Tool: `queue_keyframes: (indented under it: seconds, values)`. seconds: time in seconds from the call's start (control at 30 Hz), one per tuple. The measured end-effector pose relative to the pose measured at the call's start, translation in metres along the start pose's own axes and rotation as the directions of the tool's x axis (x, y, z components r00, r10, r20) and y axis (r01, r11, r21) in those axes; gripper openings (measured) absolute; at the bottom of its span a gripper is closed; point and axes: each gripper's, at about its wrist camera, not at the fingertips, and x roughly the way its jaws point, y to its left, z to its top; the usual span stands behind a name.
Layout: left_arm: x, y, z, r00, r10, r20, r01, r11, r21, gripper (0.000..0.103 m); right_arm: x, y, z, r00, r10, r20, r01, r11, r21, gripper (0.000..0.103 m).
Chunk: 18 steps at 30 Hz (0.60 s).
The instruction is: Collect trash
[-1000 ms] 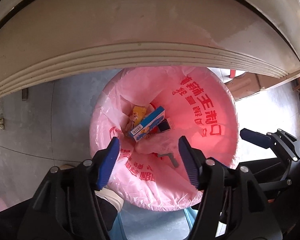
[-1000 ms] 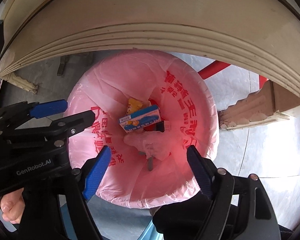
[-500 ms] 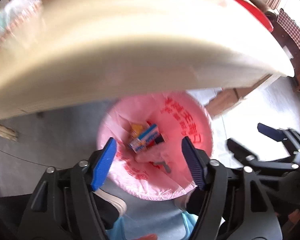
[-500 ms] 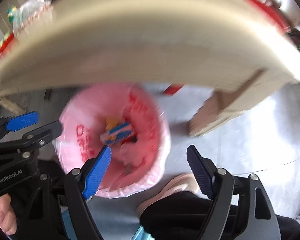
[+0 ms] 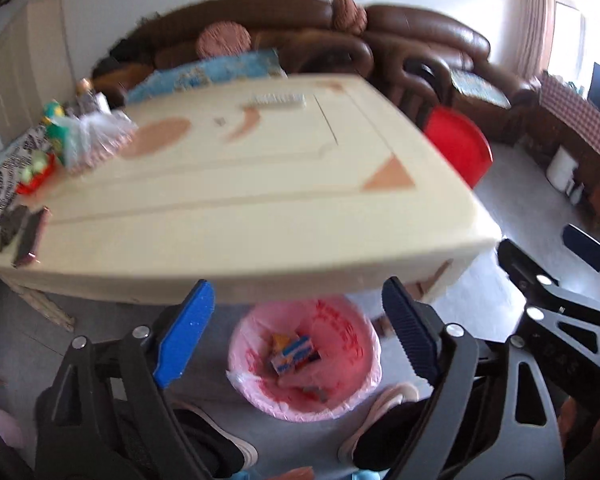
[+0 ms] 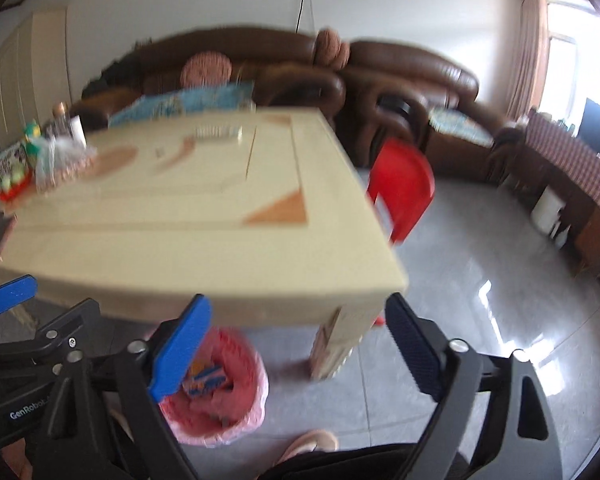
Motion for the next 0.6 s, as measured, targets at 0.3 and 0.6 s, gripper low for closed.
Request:
queue_keyframes:
  seconds: [0.3, 0.6]
  values:
    - [-0.061, 0.003, 0.016, 0.987, 0.105, 0.119, -0.099, 0.994, -0.051, 0.090, -0.087, 0.006, 0.037, 0.989, -0.009, 0.145, 0.009, 1.000, -0.002, 0.089]
    - [-0.081, 0.009, 0.014, 0.984, 0.105, 0.147, -0.096, 0.993, -0.068, 0.091, -0.114, 0.013, 0.036, 0.986, -0.028, 0.162, 0.027, 1.000, 0.006, 0.090]
